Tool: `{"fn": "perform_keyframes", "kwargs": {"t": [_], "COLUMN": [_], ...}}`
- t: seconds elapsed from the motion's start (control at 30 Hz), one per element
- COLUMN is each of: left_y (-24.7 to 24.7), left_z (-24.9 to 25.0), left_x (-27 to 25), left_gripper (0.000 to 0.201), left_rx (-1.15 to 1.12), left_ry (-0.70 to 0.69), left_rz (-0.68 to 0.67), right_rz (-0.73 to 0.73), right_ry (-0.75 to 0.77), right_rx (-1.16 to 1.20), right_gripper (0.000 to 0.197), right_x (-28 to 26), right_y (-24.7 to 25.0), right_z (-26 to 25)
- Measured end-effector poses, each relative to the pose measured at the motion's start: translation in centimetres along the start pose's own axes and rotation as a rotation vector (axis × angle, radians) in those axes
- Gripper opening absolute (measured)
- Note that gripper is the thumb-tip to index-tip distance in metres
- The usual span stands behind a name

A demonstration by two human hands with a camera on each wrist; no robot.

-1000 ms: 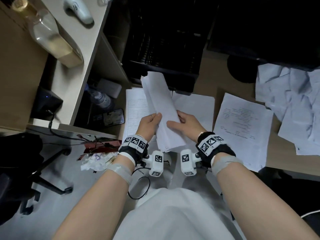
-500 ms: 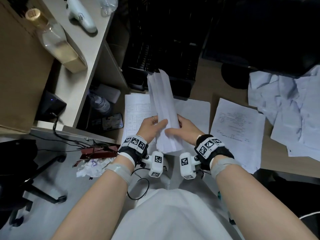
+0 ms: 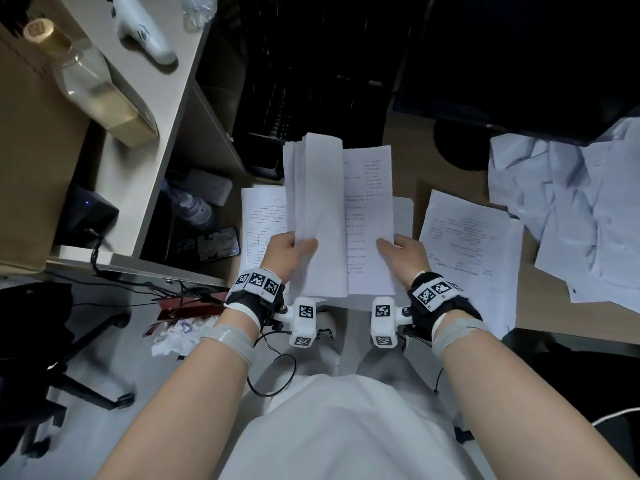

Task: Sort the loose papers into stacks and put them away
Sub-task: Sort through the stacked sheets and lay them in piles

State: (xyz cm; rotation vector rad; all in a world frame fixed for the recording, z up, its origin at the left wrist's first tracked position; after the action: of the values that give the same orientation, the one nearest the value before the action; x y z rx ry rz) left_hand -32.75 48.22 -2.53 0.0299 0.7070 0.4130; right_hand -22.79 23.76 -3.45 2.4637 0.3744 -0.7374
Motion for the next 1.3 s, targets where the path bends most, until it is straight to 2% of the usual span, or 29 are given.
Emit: {"fn": "perform_keyframes", "kwargs": {"t": [0.07,0.1,0.2,0.23,0.4,0.5,0.53,0.7,0.77,0.9,1.03,1.1,1.3], "left_y": [-0.2,-0.4,-0.4,-0.4,2.6,5.4,6.3,8.1,7.8,4.6,-0.5,-2.7,-12.0], "left_z": [0.1,0.4,0.8,1.0,-0.6,-2.7,-3.6,-5.2,-5.3,-3.9,-1.7,-0.7,1.3], "left_x": [-0.6,-1.1,-2.2,-2.7,-2.0,-1.3,-1.1,-1.9,-1.9,-1.6,-1.7,-1.5,-1.3], "left_gripper": [0.047,0.044,0.008,0.007,0.009,0.034,0.036,0.016,0.014,0.016,0.015,0.017,0.017], "left_rx": [-0.013,-0.026,-0.074,-0.078,-0.061,0.004,0.002,0.01,0.001,0.025,0.035,0.052,0.077], "left_ry": [0.011,0.012,0.022,0.019,0.038,0.059,0.061,0.091,0.085,0.068,0.046,0.02,0.026], "left_rz": [0.001,0.004,0.053,0.065,0.167,0.237,0.259,0.297,0.288,0.237,0.194,0.182,0.022], "right_rz": [0.011,0.023,0.042,0.044,0.003,-0.054,-0.066,-0.115,-0.119,-0.06,0.042,0.101,0.276], "right_ry": [0.011,0.011,0.002,0.004,0.001,0.024,0.033,0.049,0.037,0.003,-0.037,-0.066,-0.237], "right_rx": [-0.021,-0.046,-0.126,-0.147,-0.206,-0.235,-0.244,-0.294,-0.311,-0.31,-0.283,-0.281,-0.209], "right_gripper": [0.027,0.026,0.032,0.037,0.044,0.043,0.044,0.046,0.044,0.04,0.045,0.044,0.04], "right_x": [0.0,0.1,0.1,0.1,0.8,1.2,1.1,0.9,0.9,1.0,0.9,0.6,-0.1], "right_y": [0.0,0.1,0.0,-0.2,-2.7,-5.1,-5.9,-8.4,-8.1,-4.6,0.5,3.2,12.6], "right_z": [0.4,0.8,1.4,1.4,0.6,-0.2,-0.5,-1.2,-1.0,0.0,2.0,3.5,9.7]}}
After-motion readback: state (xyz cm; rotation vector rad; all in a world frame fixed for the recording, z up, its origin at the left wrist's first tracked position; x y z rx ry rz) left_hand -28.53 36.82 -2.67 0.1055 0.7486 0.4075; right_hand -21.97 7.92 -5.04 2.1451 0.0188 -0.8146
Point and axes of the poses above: each hand's wrist, its own x-axis towards the middle knuckle, its own y-axis out of the back of the hand, z = x × y, the point moved 9 cm from there along x, towards the middle knuckle, and after that the axes turned 1 degree about z, right-handed, at the moved point
